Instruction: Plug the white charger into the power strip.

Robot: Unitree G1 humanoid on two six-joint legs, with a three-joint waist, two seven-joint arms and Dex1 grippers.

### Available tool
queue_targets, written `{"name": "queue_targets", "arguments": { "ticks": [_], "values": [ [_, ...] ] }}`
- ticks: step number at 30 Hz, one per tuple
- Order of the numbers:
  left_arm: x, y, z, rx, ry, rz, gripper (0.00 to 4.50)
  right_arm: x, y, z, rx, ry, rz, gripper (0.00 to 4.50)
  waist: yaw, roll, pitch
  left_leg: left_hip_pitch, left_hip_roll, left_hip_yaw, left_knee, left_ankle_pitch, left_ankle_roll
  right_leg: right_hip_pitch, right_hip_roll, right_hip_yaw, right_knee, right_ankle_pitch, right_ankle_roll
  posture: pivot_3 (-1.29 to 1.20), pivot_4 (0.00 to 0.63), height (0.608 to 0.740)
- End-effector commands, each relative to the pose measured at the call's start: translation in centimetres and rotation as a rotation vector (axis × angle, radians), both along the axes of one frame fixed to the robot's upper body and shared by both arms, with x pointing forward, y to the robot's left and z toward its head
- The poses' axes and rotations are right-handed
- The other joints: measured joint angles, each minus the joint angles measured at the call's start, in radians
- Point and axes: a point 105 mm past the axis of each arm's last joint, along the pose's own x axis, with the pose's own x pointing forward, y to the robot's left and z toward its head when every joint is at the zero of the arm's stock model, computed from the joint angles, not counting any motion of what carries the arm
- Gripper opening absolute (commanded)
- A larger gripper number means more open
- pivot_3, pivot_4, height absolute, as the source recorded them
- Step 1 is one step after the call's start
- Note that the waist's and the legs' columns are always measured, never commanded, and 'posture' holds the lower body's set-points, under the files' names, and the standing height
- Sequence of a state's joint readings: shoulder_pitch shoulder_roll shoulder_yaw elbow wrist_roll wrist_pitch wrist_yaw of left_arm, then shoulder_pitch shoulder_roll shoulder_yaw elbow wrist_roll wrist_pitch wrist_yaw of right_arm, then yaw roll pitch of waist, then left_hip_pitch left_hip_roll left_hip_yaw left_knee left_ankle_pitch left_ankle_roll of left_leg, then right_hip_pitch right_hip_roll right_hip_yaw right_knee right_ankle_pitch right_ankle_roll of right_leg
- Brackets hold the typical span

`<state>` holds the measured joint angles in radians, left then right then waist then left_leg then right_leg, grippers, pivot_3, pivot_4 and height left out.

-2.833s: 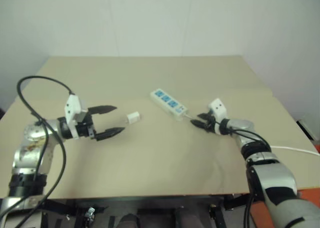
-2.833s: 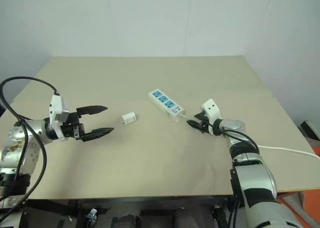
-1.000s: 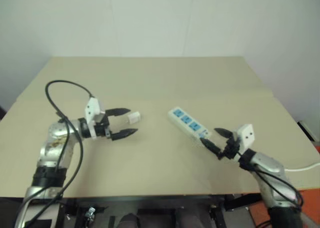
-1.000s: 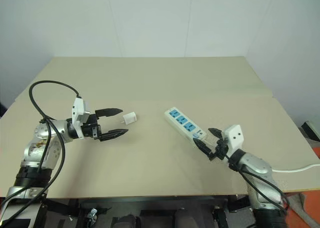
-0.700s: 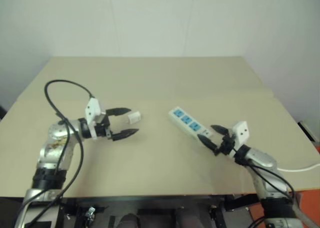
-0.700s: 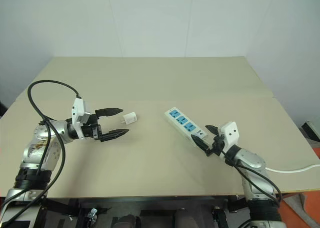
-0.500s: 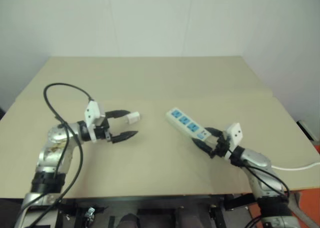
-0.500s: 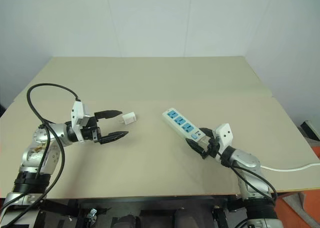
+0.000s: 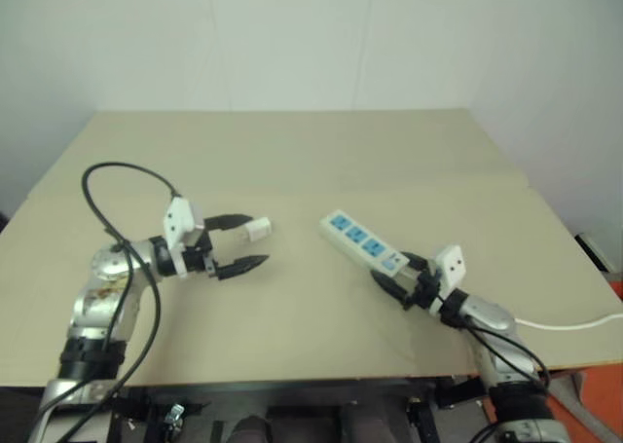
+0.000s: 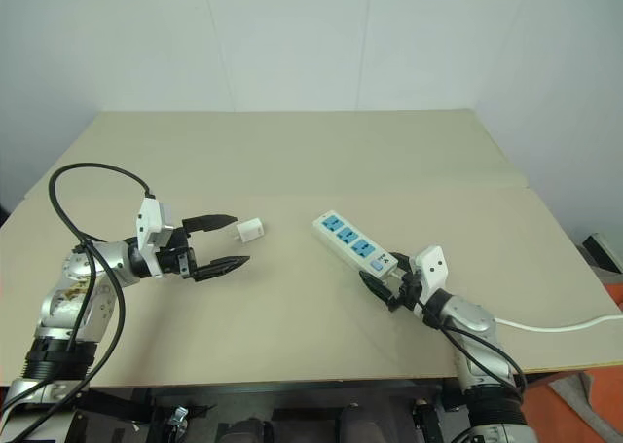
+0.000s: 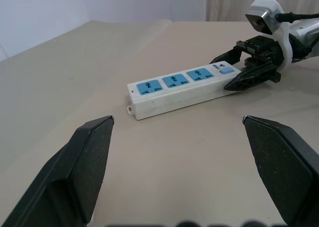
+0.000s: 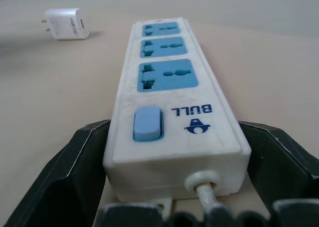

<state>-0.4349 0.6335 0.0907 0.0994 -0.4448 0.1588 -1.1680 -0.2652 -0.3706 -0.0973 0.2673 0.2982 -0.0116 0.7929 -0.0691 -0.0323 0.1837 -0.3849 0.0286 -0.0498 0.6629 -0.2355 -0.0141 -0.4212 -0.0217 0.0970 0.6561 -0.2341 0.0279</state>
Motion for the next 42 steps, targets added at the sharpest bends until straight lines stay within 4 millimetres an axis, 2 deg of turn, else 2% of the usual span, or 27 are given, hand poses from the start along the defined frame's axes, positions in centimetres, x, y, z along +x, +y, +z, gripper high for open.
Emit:
{"name": "queue_targets", "arguments": {
  "ticks": [1,5,7,10,12,16,18,23,26,31,34,38,42],
  "values": [
    [0.1,0.1,1.6,-0.023,-0.048,0.002,4.50,0.3,-0.9,0.4,0.023,-0.027,-0.047,3.44,0.001,0.000,0.000,0.000,0.000,0.000,0.000,0.000,0.000,0.000,0.000,0.000,0.000,0.000,0.000,0.00,0.150,0.740],
    [0.0,0.1,1.5,-0.021,-0.040,-0.019,4.50,-0.6,-0.8,0.4,0.011,-0.032,-0.009,3.45,0.001,0.000,0.000,0.000,0.000,0.000,0.000,0.000,0.000,0.000,0.000,0.000,0.000,0.000,0.000,0.00,0.150,0.740],
    [0.0,0.4,1.6,-0.004,-0.042,-0.026,4.50,-1.3,-1.6,0.6,-0.036,-0.041,0.011,3.45,0.003,0.000,0.000,-0.001,0.000,0.000,0.000,0.000,0.000,0.000,0.000,0.000,0.000,0.000,0.000,0.00,0.150,0.740],
    [0.2,1.3,2.6,0.001,-0.060,-0.017,4.50,-2.3,-3.4,1.6,-0.100,-0.055,0.059,3.45,0.011,0.000,0.000,-0.001,-0.001,0.000,0.000,0.000,0.000,0.000,-0.001,0.000,-0.001,0.000,0.000,0.00,0.150,0.740],
    [0.7,1.7,4.0,-0.011,-0.084,-0.007,4.50,-3.5,-3.8,2.7,-0.121,-0.063,0.166,3.45,0.014,0.000,0.000,-0.001,-0.001,0.000,0.000,0.000,0.000,0.000,-0.001,0.000,-0.001,0.000,0.000,0.00,0.150,0.740],
    [3.1,1.2,6.8,-0.017,-0.145,0.082,4.50,-5.6,-2.1,4.3,-0.174,-0.059,0.440,3.45,0.020,0.000,0.000,-0.001,-0.001,0.000,0.000,0.000,0.000,0.000,0.000,0.000,-0.001,-0.003,0.005,0.00,0.150,0.740],
    [5.0,0.4,8.1,0.064,-0.185,0.163,4.50,-6.4,-0.6,4.7,-0.187,-0.047,0.571,3.45,0.017,0.000,0.000,0.000,0.000,0.000,0.000,0.000,0.000,0.000,0.001,0.000,-0.001,-0.003,0.006,0.00,0.150,0.740],
    [8.0,-1.3,11.3,0.205,-0.158,0.194,4.50,-6.5,3.4,3.9,-0.202,-0.040,0.754,3.45,0.012,-0.001,0.001,-0.001,-0.001,-0.001,0.001,0.000,0.000,0.000,0.001,0.000,-0.001,-0.003,0.006,0.00,0.150,0.740],
    [9.4,-2.3,10.7,0.396,-0.012,0.142,4.50,-5.5,5.7,3.2,-0.209,-0.043,0.804,3.45,0.009,-0.001,0.001,-0.004,-0.001,-0.001,0.001,0.000,0.000,-0.002,0.001,-0.001,-0.001,-0.001,0.003,0.00,0.150,0.740],
    [11.1,-3.3,8.1,0.740,0.140,0.193,4.50,-3.2,8.7,2.2,-0.251,0.007,0.831,3.45,0.005,-0.001,0.002,-0.004,-0.003,-0.001,0.002,0.000,0.000,-0.002,0.000,-0.001,-0.001,-0.003,0.006,0.00,0.150,0.740],
    [10.8,-4.4,7.0,0.814,0.226,0.150,4.50,-2.2,9.4,1.8,-0.275,0.018,0.808,3.45,-0.001,-0.001,0.002,-0.006,-0.004,-0.002,0.002,0.000,0.000,-0.003,0.000,-0.001,-0.001,-0.001,0.003,0.00,0.150,0.740],
    [10.7,-5.0,5.3,0.940,0.250,0.123,4.50,-1.6,9.9,1.6,-0.287,0.013,0.788,3.45,-0.005,-0.001,0.003,-0.007,-0.004,-0.002,0.001,0.000,0.000,-0.005,0.000,0.000,0.000,-0.001,0.002,0.00,0.150,0.740],
    [11.4,-6.2,4.4,0.983,0.231,0.183,4.50,-2.1,10.4,1.3,-0.283,0.007,0.792,3.45,-0.002,-0.001,0.003,-0.006,-0.004,-0.002,0.002,0.000,0.000,-0.005,0.000,0.000,0.002,-0.002,0.005,0.00,0.150,0.740]
  ]
}}
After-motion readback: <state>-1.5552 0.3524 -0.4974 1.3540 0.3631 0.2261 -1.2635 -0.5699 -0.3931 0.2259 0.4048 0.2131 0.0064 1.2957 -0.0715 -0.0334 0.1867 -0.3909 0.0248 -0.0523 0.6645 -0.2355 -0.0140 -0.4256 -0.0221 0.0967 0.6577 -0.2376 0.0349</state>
